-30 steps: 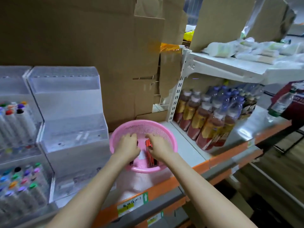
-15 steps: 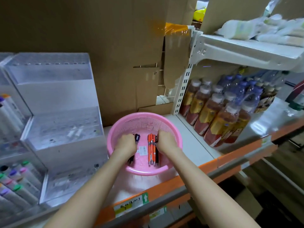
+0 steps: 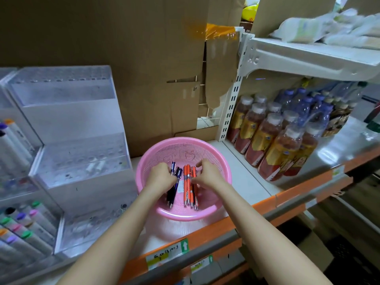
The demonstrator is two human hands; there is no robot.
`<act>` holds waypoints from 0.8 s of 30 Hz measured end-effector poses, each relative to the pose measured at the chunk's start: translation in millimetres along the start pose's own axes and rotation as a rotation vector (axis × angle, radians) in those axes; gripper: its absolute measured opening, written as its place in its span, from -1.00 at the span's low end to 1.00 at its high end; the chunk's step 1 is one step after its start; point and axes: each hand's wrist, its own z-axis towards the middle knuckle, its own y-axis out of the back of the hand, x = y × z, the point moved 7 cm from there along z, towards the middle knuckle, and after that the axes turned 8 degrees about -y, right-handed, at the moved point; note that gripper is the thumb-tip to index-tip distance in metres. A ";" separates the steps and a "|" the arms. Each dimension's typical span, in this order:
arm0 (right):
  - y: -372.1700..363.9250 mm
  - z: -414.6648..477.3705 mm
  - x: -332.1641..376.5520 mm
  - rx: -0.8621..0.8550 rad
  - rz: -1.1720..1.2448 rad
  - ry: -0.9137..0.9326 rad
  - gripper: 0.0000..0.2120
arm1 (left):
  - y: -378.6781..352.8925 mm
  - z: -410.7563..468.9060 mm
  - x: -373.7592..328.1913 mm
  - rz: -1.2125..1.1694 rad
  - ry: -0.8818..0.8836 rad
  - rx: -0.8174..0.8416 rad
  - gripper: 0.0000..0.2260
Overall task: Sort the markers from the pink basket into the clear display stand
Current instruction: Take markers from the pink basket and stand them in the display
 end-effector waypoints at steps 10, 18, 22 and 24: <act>11.7 -12.7 18.4 -0.043 0.187 0.191 -0.63 | 16.0 -9.6 -20.9 -0.220 -0.220 -0.160 -0.59; 25.4 -47.0 49.0 -0.065 0.278 0.381 -0.79 | 58.8 -35.0 -43.2 -0.350 -0.399 -0.327 -0.84; 27.6 -71.7 80.8 -0.069 0.352 0.504 -0.82 | 90.9 -60.3 -45.9 -0.330 -0.482 -0.426 -0.91; 23.7 -83.9 99.8 -0.057 0.394 0.555 -0.81 | 108.5 -76.0 -42.5 -0.317 -0.500 -0.467 -0.91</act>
